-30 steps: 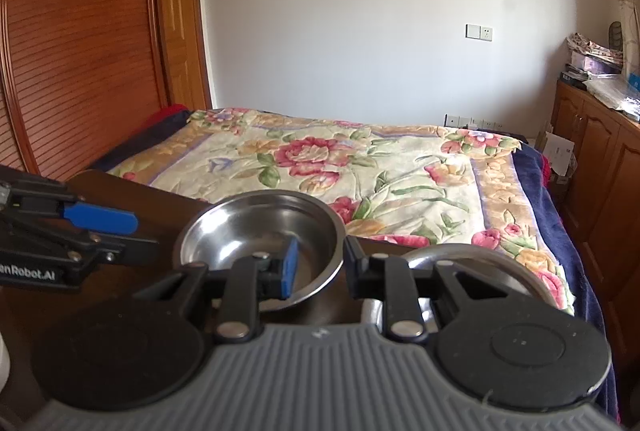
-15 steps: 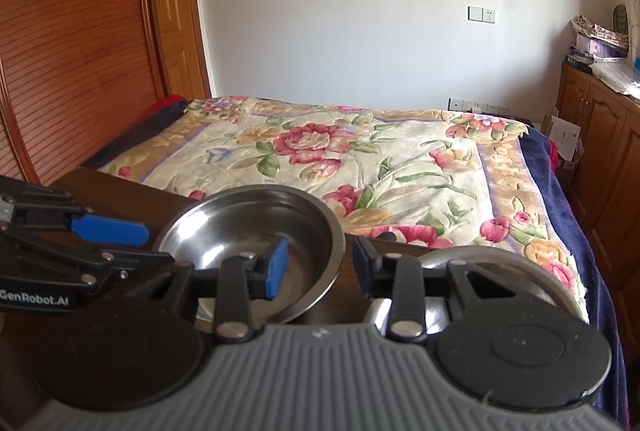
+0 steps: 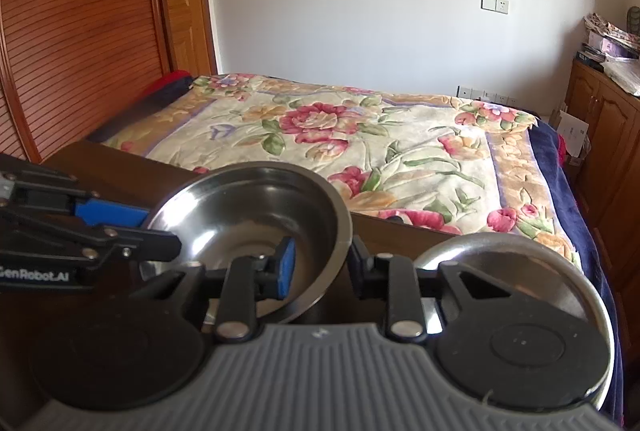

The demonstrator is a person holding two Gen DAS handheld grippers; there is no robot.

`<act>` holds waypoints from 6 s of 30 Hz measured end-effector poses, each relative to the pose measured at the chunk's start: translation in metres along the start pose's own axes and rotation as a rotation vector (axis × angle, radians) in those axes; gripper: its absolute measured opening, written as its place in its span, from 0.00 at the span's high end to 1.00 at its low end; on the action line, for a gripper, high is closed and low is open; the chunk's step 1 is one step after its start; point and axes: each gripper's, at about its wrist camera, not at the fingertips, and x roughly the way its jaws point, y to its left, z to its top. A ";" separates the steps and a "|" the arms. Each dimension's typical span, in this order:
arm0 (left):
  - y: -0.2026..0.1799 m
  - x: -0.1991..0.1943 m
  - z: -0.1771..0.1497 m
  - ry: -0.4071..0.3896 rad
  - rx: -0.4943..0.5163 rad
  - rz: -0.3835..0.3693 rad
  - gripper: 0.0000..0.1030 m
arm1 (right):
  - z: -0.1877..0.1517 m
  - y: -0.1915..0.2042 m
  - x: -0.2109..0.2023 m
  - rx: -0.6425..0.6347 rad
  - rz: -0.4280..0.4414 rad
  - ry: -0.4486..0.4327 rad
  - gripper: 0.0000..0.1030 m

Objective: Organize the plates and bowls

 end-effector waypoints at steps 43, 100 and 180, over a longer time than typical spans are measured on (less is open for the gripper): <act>-0.035 -0.098 -0.009 -0.126 0.060 -0.035 0.78 | -0.001 0.012 -0.078 0.028 -0.021 -0.095 0.80; -0.053 -0.180 -0.157 -0.078 0.056 -0.174 0.77 | -0.107 0.068 -0.167 -0.016 -0.009 -0.059 0.79; -0.101 -0.052 0.003 -0.095 0.175 -0.081 0.50 | -0.061 -0.093 -0.086 0.147 -0.185 -0.174 0.48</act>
